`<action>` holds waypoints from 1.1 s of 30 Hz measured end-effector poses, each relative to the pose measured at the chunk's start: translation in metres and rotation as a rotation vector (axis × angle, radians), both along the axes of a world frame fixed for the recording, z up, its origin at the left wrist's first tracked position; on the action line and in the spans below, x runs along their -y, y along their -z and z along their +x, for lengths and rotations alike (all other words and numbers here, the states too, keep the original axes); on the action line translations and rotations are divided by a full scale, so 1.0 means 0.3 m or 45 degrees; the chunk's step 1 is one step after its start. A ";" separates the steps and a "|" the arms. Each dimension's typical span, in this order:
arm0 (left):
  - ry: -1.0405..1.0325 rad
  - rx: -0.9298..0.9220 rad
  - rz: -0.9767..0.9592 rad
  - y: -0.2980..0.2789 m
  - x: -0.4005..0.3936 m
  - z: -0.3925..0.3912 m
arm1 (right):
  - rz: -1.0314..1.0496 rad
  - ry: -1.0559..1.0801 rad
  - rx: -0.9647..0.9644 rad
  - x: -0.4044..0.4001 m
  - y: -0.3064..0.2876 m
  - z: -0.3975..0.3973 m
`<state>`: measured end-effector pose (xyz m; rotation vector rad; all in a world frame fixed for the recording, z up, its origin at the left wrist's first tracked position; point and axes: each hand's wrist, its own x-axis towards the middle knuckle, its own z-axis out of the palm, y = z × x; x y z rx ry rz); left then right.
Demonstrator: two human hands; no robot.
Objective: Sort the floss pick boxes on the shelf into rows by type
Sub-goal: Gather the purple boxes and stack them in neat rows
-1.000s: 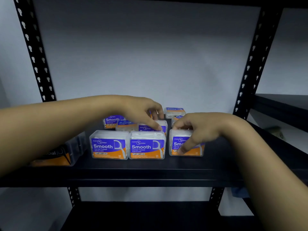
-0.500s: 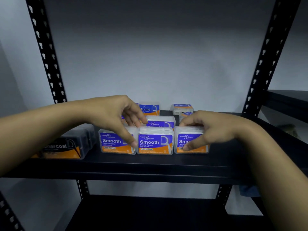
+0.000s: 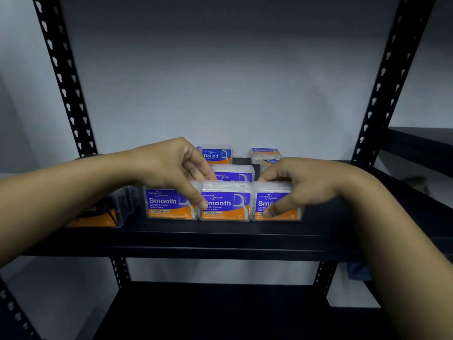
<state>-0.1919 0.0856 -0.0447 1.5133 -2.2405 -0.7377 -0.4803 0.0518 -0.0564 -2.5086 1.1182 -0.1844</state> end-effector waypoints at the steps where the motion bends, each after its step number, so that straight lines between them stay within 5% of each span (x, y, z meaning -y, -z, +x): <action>1: -0.006 -0.009 0.000 0.001 -0.001 -0.002 | 0.001 -0.002 -0.004 -0.003 -0.002 0.001; 12: 0.028 0.010 -0.011 -0.011 -0.014 -0.011 | 0.005 -0.012 -0.003 -0.010 0.005 -0.004; 18: 0.076 -0.183 -0.207 -0.124 0.018 -0.045 | 0.011 -0.010 0.209 -0.004 -0.036 -0.014; 24: 0.141 0.270 -0.283 -0.110 0.139 -0.127 | -0.059 -0.055 0.195 -0.008 -0.037 0.017; 33: 0.175 0.412 -0.236 -0.073 0.217 -0.174 | -0.096 0.004 0.296 0.041 -0.096 0.000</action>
